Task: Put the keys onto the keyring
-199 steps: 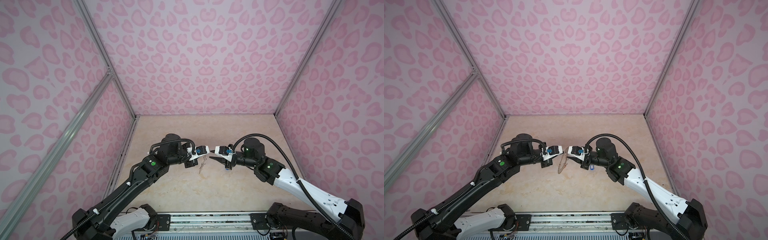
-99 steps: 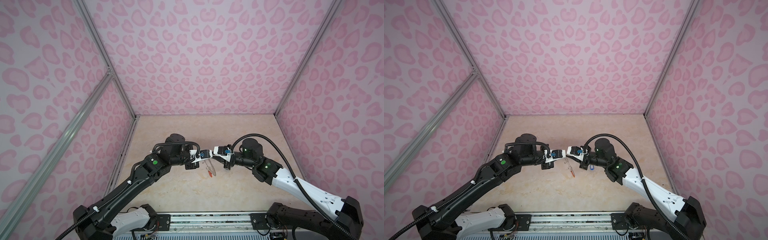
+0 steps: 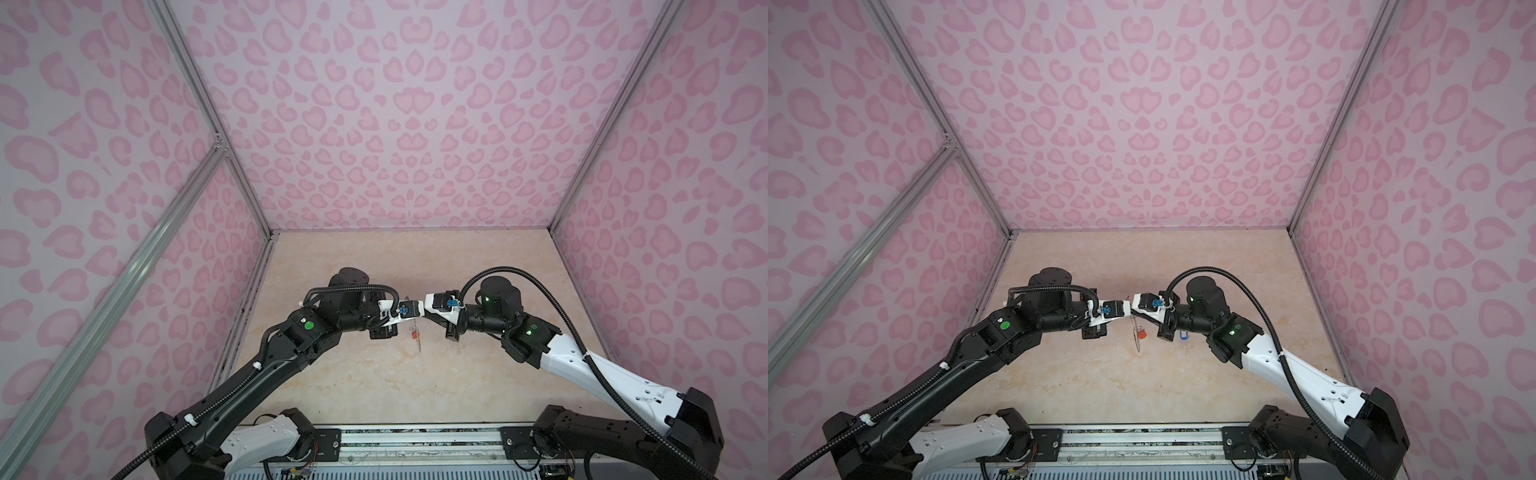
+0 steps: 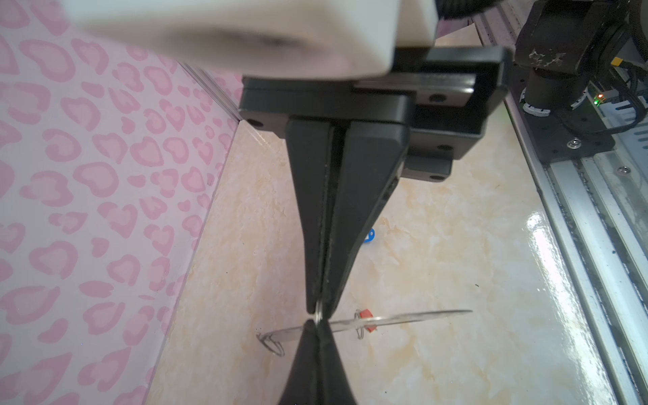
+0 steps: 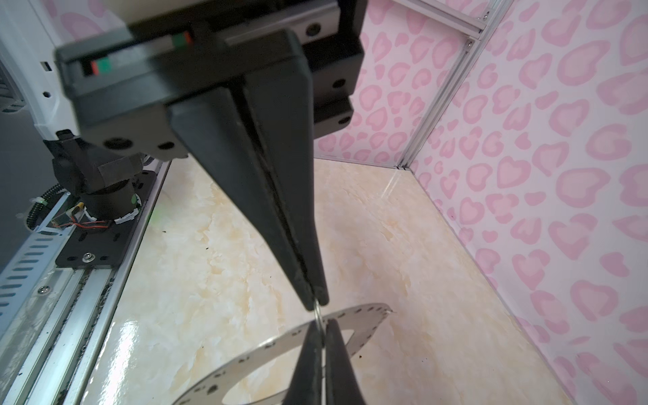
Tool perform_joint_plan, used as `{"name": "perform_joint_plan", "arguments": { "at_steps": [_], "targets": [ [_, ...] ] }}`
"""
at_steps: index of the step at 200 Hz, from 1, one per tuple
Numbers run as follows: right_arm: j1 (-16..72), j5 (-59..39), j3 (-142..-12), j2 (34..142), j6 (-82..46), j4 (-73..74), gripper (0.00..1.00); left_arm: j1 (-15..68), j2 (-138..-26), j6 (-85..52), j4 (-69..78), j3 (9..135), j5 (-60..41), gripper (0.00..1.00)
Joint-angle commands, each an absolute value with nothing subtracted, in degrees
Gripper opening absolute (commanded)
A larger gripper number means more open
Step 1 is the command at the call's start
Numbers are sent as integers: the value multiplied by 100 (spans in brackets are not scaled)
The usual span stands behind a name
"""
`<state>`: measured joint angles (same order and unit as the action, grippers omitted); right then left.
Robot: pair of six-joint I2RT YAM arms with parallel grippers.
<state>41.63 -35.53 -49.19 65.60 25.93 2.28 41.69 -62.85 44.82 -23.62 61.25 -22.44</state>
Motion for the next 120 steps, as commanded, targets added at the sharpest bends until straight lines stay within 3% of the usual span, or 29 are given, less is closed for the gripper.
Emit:
{"name": "perform_joint_plan", "arguments": {
  "at_steps": [1,18,32,75,120],
  "targets": [
    [4165,-3565,-4921,6591,2515,463,0,4174,-6178,4494,-1948,5985,-2370,5],
    [4166,-3586,-4879,6574,2448,597,0,4063,-6081,4272,-1641,5795,-2413,29],
    [4158,-3590,-4839,6561,2382,729,0,3817,-5955,3937,-1311,5573,-2657,35],
    [4137,-3761,-4808,6596,2195,1067,0,2965,-5460,2685,239,4614,-3753,33],
    [4131,-3941,-4889,6739,2084,1314,0,2865,-5431,2087,1272,4070,-4260,26]
  ]
}}
